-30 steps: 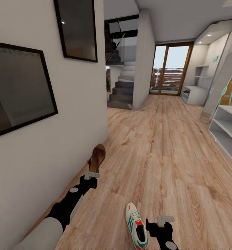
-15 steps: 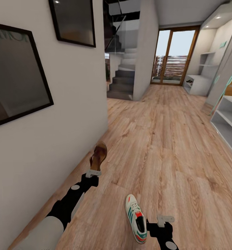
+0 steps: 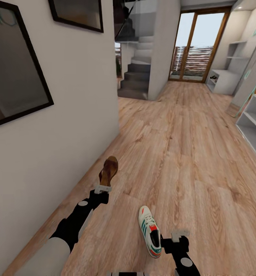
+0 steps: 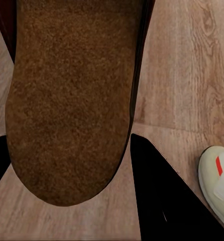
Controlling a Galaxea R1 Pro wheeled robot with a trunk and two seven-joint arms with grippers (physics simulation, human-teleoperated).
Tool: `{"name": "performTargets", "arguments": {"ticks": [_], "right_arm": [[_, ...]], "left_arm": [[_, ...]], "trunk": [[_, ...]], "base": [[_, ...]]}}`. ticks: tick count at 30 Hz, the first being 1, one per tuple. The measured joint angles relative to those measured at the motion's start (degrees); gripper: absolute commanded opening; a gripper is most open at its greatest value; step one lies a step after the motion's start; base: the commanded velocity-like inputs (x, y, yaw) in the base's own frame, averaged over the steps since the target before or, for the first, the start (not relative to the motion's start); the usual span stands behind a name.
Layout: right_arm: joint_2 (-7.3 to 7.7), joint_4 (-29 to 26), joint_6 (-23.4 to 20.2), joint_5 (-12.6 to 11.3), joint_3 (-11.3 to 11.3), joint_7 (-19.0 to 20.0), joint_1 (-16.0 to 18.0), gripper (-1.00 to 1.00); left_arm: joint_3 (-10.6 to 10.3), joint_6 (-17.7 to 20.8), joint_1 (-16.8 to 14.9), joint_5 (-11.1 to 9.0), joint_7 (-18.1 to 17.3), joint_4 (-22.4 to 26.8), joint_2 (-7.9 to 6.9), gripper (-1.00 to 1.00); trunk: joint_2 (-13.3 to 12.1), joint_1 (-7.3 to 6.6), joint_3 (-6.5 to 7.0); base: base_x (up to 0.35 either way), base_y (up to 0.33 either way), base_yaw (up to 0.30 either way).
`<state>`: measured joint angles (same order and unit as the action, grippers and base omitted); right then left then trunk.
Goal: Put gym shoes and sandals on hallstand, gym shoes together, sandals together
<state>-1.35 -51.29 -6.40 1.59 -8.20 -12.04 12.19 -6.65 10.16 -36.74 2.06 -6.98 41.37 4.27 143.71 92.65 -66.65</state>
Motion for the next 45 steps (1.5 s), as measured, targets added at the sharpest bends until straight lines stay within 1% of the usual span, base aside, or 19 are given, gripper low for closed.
{"name": "performTargets", "arguments": {"ticks": [1, 2, 3, 6, 7, 10, 18, 23, 26, 27, 28, 30, 31, 33, 35, 42, 43, 45], "right_arm": [[0.01, -1.14, -2.59, 0.59, -0.06, 0.86, 0.26, 1.00], [0.01, -1.38, -3.16, 0.68, -0.06, 1.35, 0.32, 1.00], [0.01, -1.68, -3.92, 0.80, -0.08, 2.66, 0.42, 1.00], [0.01, -1.89, -4.61, 0.96, -0.06, 5.25, 0.56, 1.00], [0.01, -1.84, -5.13, 1.17, 0.03, 8.91, 0.68, 1.00], [0.05, -1.80, -5.28, 1.24, 0.14, 9.87, 0.71, 1.00], [0.17, -1.87, -5.34, 1.27, 0.48, 10.24, 0.80, 1.00], [0.24, -1.87, -5.35, 1.27, 0.55, 10.22, 0.81, 1.00], [0.27, -1.87, -5.35, 1.27, 0.56, 10.22, 0.81, 1.00], [0.28, -1.87, -5.35, 1.27, 0.56, 10.22, 0.81, 1.00], [0.28, -1.87, -5.35, 1.27, 0.56, 10.21, 0.79, 1.00], [0.28, -1.87, -5.35, 1.27, 0.56, 10.20, 0.80, 1.00], [0.28, -1.87, -5.35, 1.26, 0.57, 10.19, 0.80, 1.00], [0.28, -1.87, -5.35, 1.26, 0.57, 10.18, 0.81, 1.00], [0.28, -1.87, -5.35, 1.27, 0.57, 10.15, 0.81, 1.00], [0.28, -1.87, -5.35, 1.24, 0.57, 10.14, 0.81, 1.00], [0.28, -1.87, -5.35, 1.22, 0.57, 10.14, 0.81, 1.00], [0.28, -1.87, -5.35, 1.25, 0.57, 10.14, 0.81, 1.00]], "left_arm": [[0.00, 0.04, -0.04, 0.00, -0.01, 0.05, 0.02, -1.00], [0.00, 0.06, -0.05, 0.00, -0.01, 0.06, 0.02, -1.00], [0.00, 0.06, -0.05, 0.00, -0.01, 0.07, 0.02, -1.00], [-0.02, 0.09, -0.06, 0.00, -0.01, 0.08, 0.02, -1.00], [-0.06, 0.11, -0.07, 0.00, -0.01, 0.14, 0.03, -1.00], [-0.27, 0.13, -0.07, 0.00, -0.01, 0.17, 0.03, -1.00], [-0.34, 0.07, -0.07, 0.00, -0.23, 0.17, 0.03, -1.00], [-0.36, 0.10, -0.07, 0.06, -1.74, 0.22, 0.03, -1.00], [-0.32, 0.14, -0.08, -0.02, -2.21, 1.15, 0.03, -1.00], [-0.34, 0.20, -0.08, -0.08, -2.29, 2.05, 0.07, -1.00], [-0.38, 0.79, -0.10, -0.22, -2.33, 4.11, 0.25, -1.00], [-0.37, 1.71, -0.06, -0.16, -2.36, 5.55, 0.32, -1.00], [-0.38, 3.07, -0.01, -0.21, -2.37, 7.01, 0.39, -1.00], [-0.55, 4.55, 0.08, -0.20, -2.38, 8.44, 0.42, -1.00], [-1.54, 7.43, 0.33, -0.38, -2.41, 11.99, 0.46, -1.00], [-2.18, 9.73, 0.43, -0.36, -2.32, 17.15, 0.51, -1.00], [-2.25, 12.19, 0.44, -0.49, -2.31, 19.66, 0.62, -1.00], [-2.26, 14.17, 0.56, -0.47, -2.29, 21.66, 0.69, -1.00]], "trunk": [[0.01, 0.03, -0.31], [0.03, 0.05, -0.62], [0.04, 0.08, -0.94], [0.08, 0.16, -1.87], [0.09, 0.18, -2.18], [0.14, 0.26, -3.12], [0.24, 0.46, -5.62], [0.31, 0.59, -7.18], [0.35, 0.67, -8.11], [0.37, 0.69, -8.39], [0.38, 0.71, -8.63], [0.41, 0.77, -9.11], [0.42, 0.79, -9.34], [0.45, 0.85, -9.80], [0.48, 0.89, -10.25], [0.57, 1.08, -11.80], [0.58, 1.10, -12.02], [0.60, 1.13, -12.25]], "base": [[0.000, 0.000, 0.066], [0.000, 0.000, 0.068], [0.000, 0.000, 0.069], [0.000, 0.000, 0.070], [0.000, 0.000, 0.071], [0.000, 0.000, 0.071], [0.000, 0.000, 0.072], [0.000, 0.000, 0.072], [0.000, 0.000, 0.046], [0.000, 0.000, 0.010], [0.000, 0.000, 0.008], [0.000, 0.000, 0.005], [0.000, 0.000, 0.003], [0.000, 0.000, 0.002], [0.000, 0.000, 0.000], [0.000, 0.000, 0.000], [0.000, 0.000, 0.000], [0.000, 0.000, 0.000]]}}
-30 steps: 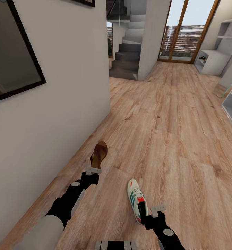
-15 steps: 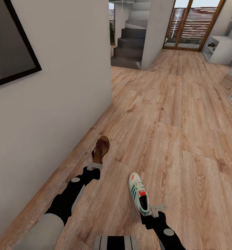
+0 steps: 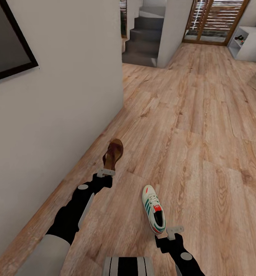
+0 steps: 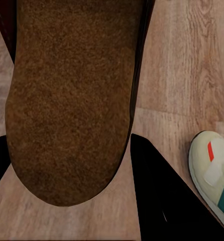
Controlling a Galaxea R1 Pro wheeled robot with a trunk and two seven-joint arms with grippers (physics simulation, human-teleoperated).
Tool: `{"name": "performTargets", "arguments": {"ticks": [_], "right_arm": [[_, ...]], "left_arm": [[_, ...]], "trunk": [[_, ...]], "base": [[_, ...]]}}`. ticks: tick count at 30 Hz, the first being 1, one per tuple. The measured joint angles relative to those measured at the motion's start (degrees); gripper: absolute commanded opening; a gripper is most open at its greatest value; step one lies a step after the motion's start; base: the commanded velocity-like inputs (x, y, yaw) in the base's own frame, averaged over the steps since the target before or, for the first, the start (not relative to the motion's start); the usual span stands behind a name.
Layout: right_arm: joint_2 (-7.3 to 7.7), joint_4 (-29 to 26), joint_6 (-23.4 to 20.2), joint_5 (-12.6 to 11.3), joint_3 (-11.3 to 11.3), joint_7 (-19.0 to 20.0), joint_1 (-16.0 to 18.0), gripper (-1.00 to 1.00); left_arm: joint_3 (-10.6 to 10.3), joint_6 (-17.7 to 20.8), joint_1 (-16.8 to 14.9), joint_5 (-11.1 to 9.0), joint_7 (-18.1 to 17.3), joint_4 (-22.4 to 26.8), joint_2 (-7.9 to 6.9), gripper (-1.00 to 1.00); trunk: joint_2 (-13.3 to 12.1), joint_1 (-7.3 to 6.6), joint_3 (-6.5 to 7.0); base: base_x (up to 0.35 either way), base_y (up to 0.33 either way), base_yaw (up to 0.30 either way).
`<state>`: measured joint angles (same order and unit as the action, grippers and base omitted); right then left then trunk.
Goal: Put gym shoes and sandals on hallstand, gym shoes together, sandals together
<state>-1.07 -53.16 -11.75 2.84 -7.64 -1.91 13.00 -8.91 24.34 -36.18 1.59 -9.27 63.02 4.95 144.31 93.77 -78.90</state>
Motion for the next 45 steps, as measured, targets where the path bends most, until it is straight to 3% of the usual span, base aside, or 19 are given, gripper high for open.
{"name": "performTargets", "arguments": {"ticks": [9, 45], "right_arm": [[0.00, -0.02, 0.07, -0.03, 0.00, -0.07, 0.00, 1.00], [0.00, -0.07, 0.07, -0.03, 0.00, -0.08, 0.00, 1.00]], "left_arm": [[0.06, 2.25, 0.24, 0.05, 0.02, 3.74, -0.07, -1.00], [-0.02, 1.87, 0.34, 0.15, 0.11, 3.74, -0.19, -1.00]], "trunk": [[0.00, 0.00, 0.00], [0.00, 0.00, 0.00]], "base": [[0.000, 0.000, 0.000], [0.114, 0.000, 0.000]]}}
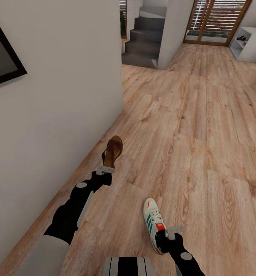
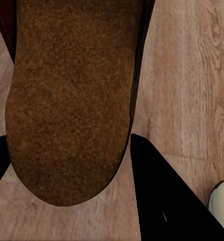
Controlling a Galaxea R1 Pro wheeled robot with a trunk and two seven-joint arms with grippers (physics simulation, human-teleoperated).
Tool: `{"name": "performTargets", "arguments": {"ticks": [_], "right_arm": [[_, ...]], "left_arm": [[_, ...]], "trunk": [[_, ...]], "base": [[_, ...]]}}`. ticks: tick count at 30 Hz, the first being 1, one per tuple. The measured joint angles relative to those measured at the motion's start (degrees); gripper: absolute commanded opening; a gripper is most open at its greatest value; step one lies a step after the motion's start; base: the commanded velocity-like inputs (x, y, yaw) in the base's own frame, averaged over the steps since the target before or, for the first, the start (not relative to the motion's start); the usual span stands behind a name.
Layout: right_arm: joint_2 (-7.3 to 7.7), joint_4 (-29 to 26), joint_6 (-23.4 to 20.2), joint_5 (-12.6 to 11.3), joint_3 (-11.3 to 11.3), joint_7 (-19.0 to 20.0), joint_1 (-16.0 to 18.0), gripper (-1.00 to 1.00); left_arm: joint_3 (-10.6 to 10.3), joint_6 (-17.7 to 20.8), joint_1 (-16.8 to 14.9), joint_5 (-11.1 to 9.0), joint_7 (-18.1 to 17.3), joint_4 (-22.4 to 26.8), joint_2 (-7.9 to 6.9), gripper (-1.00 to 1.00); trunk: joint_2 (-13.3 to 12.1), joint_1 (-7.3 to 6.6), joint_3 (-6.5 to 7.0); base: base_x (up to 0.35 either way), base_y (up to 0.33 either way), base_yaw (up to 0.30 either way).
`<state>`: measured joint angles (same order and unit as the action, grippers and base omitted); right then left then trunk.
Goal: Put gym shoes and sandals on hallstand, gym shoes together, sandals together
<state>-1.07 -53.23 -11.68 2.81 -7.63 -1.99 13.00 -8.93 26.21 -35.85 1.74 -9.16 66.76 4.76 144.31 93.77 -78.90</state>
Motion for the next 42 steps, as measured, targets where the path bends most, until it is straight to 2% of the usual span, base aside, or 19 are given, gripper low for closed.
{"name": "performTargets", "arguments": {"ticks": [11, 20, 24, 32, 42], "right_arm": [[0.00, -0.01, 0.02, -0.02, 0.00, 0.00, 0.00, 1.00], [0.02, 0.59, 0.76, 0.00, -0.15, -0.08, 0.00, 1.00], [0.00, 2.77, 2.77, -0.07, -0.12, -0.08, -0.01, 1.00], [0.00, 9.40, 11.06, -0.02, -0.03, -0.08, -0.02, 1.00], [0.06, 11.83, 14.68, 0.05, -0.03, -0.08, -0.02, 1.00]], "left_arm": [[0.00, 0.04, 0.00, -0.11, -0.08, 0.13, -0.12, -1.00], [0.00, 0.04, 0.00, -0.09, -0.05, 0.13, -0.19, -1.00], [0.00, 0.04, 0.00, -0.09, -0.07, 0.13, -0.21, -1.00], [0.00, 0.04, 0.00, -0.12, -0.06, 0.13, -0.21, -1.00], [0.00, 0.04, 0.00, -0.16, -0.09, 0.03, -0.21, -1.00]], "trunk": [[0.00, 0.00, -0.01], [0.11, 0.21, -2.00], [0.11, 0.21, -2.02], [0.11, 0.21, -2.03], [0.11, 0.21, -2.03]], "base": [[0.003, 0.000, 0.000], [0.000, 0.000, 0.000], [0.000, 0.000, 0.000], [0.000, 0.000, 0.000], [0.000, 0.000, 0.000]]}}
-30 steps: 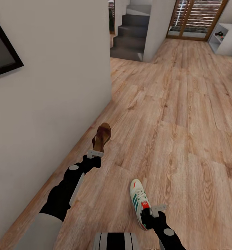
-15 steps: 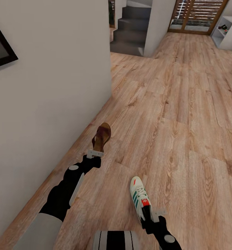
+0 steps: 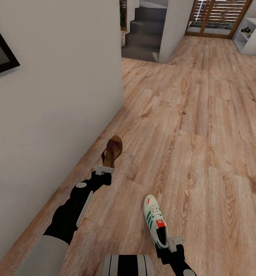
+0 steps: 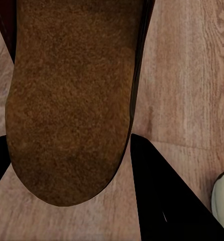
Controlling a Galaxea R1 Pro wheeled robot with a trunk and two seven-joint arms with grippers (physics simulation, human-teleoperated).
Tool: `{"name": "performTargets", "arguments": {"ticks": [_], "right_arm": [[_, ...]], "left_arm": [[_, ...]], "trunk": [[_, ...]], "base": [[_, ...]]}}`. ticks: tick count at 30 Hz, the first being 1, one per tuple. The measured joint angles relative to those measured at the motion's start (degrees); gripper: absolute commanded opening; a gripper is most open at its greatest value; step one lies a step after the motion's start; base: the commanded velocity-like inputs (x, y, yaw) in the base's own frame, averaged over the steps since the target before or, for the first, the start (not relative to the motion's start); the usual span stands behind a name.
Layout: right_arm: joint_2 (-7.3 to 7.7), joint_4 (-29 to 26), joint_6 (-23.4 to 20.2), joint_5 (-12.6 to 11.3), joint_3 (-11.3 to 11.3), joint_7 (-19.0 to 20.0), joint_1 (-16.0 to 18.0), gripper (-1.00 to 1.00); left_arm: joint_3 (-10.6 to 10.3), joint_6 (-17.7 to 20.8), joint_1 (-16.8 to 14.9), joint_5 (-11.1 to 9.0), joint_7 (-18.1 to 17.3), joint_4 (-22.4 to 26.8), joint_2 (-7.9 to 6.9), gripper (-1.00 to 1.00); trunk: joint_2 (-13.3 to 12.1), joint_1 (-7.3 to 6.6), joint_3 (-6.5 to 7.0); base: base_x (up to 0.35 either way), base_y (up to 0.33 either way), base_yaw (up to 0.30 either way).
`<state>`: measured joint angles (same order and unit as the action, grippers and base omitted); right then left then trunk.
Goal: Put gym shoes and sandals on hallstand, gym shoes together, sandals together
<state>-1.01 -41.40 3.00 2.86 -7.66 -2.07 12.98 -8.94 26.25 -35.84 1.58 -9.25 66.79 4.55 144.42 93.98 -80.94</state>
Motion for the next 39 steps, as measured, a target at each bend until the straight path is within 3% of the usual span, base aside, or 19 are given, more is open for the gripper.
{"name": "performTargets", "arguments": {"ticks": [10, 32, 39], "right_arm": [[0.03, 0.31, 1.02, 0.01, 0.01, 0.00, 0.01, 1.00], [0.03, 0.09, 1.02, -0.07, 0.01, 0.00, 0.01, 1.00], [0.29, -0.05, 1.09, -0.13, 0.07, -0.02, 0.01, 1.00]], "left_arm": [[0.00, 0.00, 0.00, -0.01, 0.00, -0.07, 0.00, -1.00], [-0.07, 0.34, 0.00, 0.07, 0.06, 1.11, 0.23, -1.00], [0.00, 0.45, 0.00, 0.01, 0.09, 1.75, 0.21, -1.00]], "trunk": [[0.00, 0.00, 0.00], [0.29, 0.57, -4.87], [0.30, 0.57, -4.88]], "base": [[0.000, 0.000, 0.000], [0.000, 0.000, 0.000], [0.000, 0.000, 0.000]]}}
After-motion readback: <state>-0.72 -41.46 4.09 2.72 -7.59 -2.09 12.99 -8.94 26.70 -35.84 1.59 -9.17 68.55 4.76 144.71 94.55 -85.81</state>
